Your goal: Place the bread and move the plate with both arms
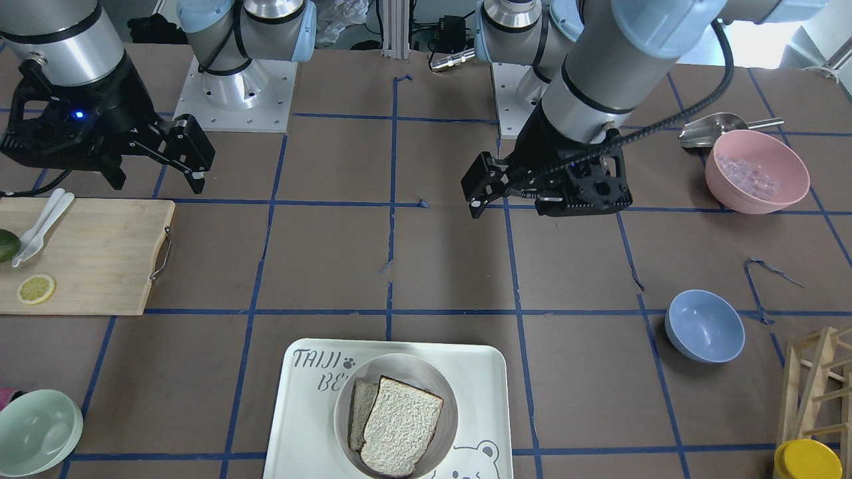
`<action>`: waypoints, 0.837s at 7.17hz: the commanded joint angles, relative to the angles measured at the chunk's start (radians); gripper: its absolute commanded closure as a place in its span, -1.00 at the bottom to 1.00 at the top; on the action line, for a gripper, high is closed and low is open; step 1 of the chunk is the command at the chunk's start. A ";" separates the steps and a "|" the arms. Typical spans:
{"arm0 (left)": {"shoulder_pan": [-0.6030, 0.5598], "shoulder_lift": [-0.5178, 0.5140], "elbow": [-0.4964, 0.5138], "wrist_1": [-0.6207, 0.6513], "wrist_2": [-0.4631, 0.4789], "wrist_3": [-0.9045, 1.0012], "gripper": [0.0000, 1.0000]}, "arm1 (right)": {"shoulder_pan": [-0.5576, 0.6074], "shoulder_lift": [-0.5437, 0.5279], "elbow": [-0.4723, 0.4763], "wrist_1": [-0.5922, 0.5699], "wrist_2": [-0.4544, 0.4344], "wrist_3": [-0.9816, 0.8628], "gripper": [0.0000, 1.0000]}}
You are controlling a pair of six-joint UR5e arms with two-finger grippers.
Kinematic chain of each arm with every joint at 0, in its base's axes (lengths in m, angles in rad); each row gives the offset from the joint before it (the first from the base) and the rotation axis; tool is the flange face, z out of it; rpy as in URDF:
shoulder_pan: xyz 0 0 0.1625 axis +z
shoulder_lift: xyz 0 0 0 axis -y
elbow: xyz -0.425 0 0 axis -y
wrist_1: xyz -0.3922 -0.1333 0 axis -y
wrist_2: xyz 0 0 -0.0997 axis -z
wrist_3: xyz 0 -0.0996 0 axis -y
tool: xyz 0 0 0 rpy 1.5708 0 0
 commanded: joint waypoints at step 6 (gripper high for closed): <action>0.021 0.132 -0.105 0.033 0.187 0.210 -1.00 | 0.000 0.000 0.000 0.005 0.000 0.000 -1.00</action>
